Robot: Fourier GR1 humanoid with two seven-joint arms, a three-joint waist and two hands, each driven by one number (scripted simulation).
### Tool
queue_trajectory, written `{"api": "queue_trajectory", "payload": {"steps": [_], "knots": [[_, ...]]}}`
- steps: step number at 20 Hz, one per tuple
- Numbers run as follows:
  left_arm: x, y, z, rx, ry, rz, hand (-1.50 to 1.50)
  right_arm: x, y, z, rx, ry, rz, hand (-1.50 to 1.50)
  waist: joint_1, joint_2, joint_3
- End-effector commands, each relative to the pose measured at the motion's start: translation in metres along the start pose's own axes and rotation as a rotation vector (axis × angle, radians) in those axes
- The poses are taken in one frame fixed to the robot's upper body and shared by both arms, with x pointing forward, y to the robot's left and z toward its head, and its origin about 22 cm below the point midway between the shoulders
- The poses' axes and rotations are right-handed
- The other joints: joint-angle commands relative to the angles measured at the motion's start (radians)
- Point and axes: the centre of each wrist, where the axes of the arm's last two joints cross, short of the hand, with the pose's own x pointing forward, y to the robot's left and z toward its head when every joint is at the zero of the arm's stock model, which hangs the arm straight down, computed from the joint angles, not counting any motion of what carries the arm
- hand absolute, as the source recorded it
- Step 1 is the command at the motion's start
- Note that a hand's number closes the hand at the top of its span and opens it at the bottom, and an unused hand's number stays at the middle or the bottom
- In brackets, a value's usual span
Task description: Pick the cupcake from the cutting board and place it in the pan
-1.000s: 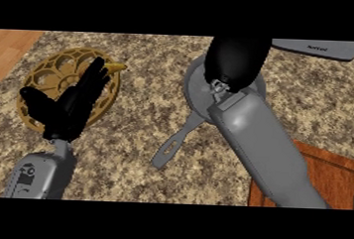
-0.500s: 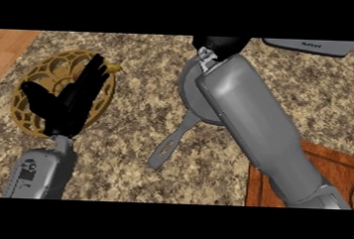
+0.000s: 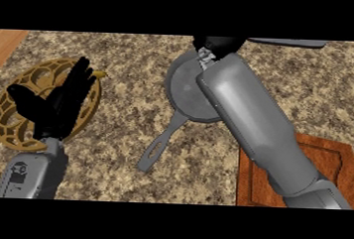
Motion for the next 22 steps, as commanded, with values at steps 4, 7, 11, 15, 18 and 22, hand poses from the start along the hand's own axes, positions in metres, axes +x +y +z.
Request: {"api": "queue_trajectory", "payload": {"steps": [4, 7, 11, 15, 18, 22], "knots": [[-0.008, 0.012, 0.005, 0.03, -0.016, 0.005, 0.0, -0.013, 0.05, 0.001, 0.056, 0.15, -0.136, 1.5, -0.033, 0.0, 0.002], [0.006, 0.012, 0.004, 0.032, -0.003, 0.004, 0.0, -0.026, 0.082, 0.004, 0.092, 0.135, -0.154, 1.5, -0.031, 0.001, 0.003], [-0.011, 0.004, 0.005, 0.028, 0.008, 0.018, 0.0, -0.03, 0.101, 0.006, 0.12, 0.135, -0.12, 1.5, -0.045, -0.001, 0.002], [-0.002, 0.009, 0.001, 0.041, 0.001, 0.017, 0.0, -0.06, 0.135, 0.005, 0.219, 0.319, -0.167, 1.5, -0.044, 0.004, 0.003], [0.004, 0.015, 0.002, 0.042, 0.005, 0.009, 0.0, -0.07, 0.144, 0.0, 0.288, 0.386, -0.215, -1.5, -0.041, 0.001, 0.003], [-0.019, 0.007, 0.01, 0.025, 0.006, 0.005, 0.0, -0.073, 0.158, 0.005, 0.319, 0.362, -0.277, -1.5, -0.029, 0.003, 0.003]]}}
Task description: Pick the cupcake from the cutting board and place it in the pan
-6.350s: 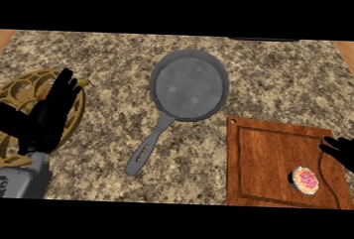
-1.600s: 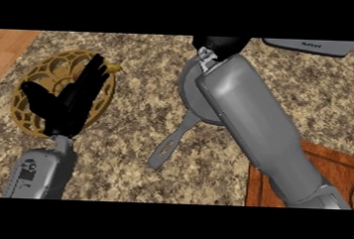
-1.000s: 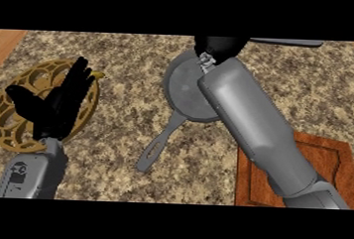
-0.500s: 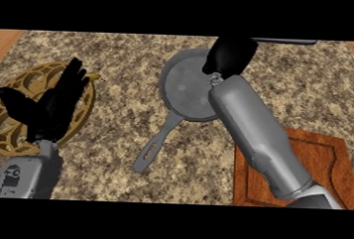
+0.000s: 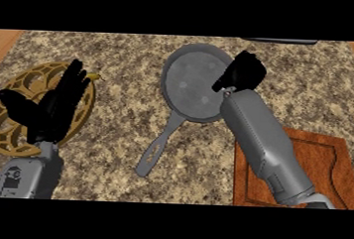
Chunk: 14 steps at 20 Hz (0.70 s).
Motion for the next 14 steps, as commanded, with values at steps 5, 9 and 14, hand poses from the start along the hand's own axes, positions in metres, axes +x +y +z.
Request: {"api": "queue_trajectory", "payload": {"steps": [5, 9, 14], "knots": [[-0.008, 0.005, 0.01, 0.007, 0.016, 0.0, 0.0, -0.004, 0.007, 0.006, -0.115, 0.057, -0.341, -1.5, -0.013, -0.009, 0.0], [0.002, 0.01, 0.007, 0.038, 0.023, 0.003, 0.0, -0.015, 0.001, 0.016, -0.158, 0.052, -0.55, -1.5, -0.042, -0.024, 0.001], [-0.011, 0.026, 0.015, 0.077, 0.027, 0.009, 0.0, -0.03, -0.012, 0.033, -0.179, 0.066, -0.781, -1.5, -0.066, -0.03, 0.0]]}}
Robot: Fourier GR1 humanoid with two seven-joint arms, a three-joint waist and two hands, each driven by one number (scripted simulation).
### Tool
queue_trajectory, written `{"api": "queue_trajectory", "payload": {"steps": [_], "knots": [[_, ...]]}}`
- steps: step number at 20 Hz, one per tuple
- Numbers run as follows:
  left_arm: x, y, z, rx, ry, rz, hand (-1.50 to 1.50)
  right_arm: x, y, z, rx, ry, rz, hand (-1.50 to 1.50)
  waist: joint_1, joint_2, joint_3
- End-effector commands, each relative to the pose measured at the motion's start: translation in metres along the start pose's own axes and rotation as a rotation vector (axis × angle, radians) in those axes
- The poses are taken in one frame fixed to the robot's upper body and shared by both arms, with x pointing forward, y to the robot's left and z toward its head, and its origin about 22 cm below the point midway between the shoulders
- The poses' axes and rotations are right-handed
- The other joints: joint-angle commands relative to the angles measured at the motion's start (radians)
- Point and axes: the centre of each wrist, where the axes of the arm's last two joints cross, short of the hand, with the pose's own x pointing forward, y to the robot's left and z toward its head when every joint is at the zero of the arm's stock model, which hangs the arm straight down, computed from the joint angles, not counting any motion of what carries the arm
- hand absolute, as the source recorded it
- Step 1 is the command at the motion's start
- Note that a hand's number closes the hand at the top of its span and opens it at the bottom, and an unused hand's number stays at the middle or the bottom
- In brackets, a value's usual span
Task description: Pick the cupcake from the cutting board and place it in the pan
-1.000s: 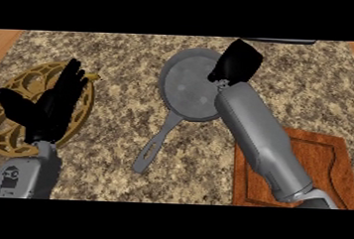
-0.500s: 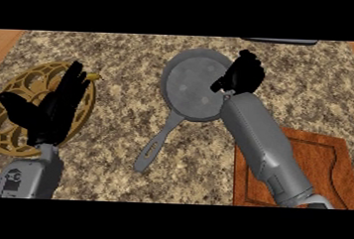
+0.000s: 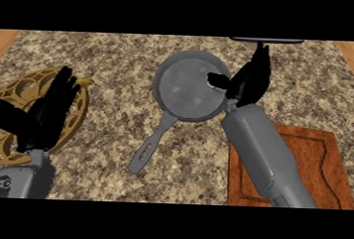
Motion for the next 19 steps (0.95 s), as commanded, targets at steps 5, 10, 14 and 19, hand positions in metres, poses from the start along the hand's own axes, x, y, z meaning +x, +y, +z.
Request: {"api": "queue_trajectory", "payload": {"steps": [5, 10, 14, 19], "knots": [[-0.005, 0.002, 0.005, 0.023, 0.019, 0.016, 0.0, -0.041, -0.039, 0.063, -0.003, 0.031, -0.358, -1.5, -0.048, -0.01, 0.0], [-0.002, 0.021, 0.006, 0.044, 0.018, 0.0, 0.0, -0.061, -0.086, 0.119, 0.066, -0.033, -0.417, -1.5, -0.051, -0.008, -0.002], [0.009, 0.014, 0.0, 0.043, -0.006, -0.005, 0.0, -0.084, -0.122, 0.142, 0.014, -0.031, -0.415, -1.5, -0.035, 0.001, -0.001], [0.003, 0.003, 0.007, 0.039, -0.005, -0.006, 0.0, -0.092, -0.143, 0.176, 0.006, -0.04, -0.375, -1.5, -0.023, 0.004, -0.001]]}}
